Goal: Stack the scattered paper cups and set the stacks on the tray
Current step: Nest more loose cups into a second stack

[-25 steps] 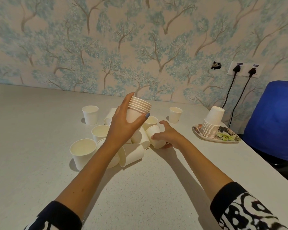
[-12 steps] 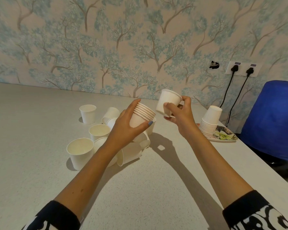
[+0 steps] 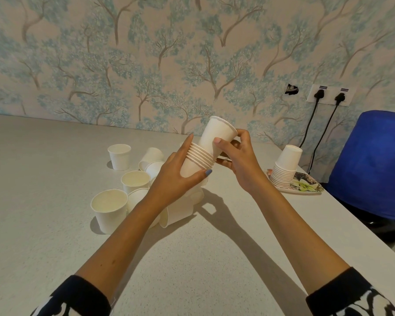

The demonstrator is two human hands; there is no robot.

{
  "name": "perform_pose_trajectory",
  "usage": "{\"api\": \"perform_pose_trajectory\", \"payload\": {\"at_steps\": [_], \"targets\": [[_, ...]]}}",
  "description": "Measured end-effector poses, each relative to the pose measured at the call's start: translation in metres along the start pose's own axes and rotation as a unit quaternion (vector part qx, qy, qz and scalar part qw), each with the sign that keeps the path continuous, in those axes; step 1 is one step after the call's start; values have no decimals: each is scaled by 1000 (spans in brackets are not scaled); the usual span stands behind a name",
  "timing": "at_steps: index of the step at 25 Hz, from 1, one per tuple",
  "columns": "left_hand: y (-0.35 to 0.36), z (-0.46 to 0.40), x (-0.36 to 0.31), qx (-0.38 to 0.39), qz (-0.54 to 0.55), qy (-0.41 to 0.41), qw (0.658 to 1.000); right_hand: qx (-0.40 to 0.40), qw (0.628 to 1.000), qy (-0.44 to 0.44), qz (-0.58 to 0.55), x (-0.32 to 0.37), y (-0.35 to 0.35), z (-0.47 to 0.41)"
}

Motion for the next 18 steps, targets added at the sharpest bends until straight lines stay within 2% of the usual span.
{"api": "perform_pose_trajectory", "payload": {"at_steps": [10,18], "targets": [[-4,1,-7,-14,24,28,999,37,997,31,61,-4,13,0],[-13,1,0,-30,11,8,999,158,975,88,130,-20,42,0]]}}
Point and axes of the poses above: each hand's wrist, its own z-axis away from the middle knuckle, its own y-axis out of the palm, x = y × z, the point moved 7 cm from there along -z, towards the middle knuckle, and after that the axes turned 11 degrees about x, right-handed, at the moved point
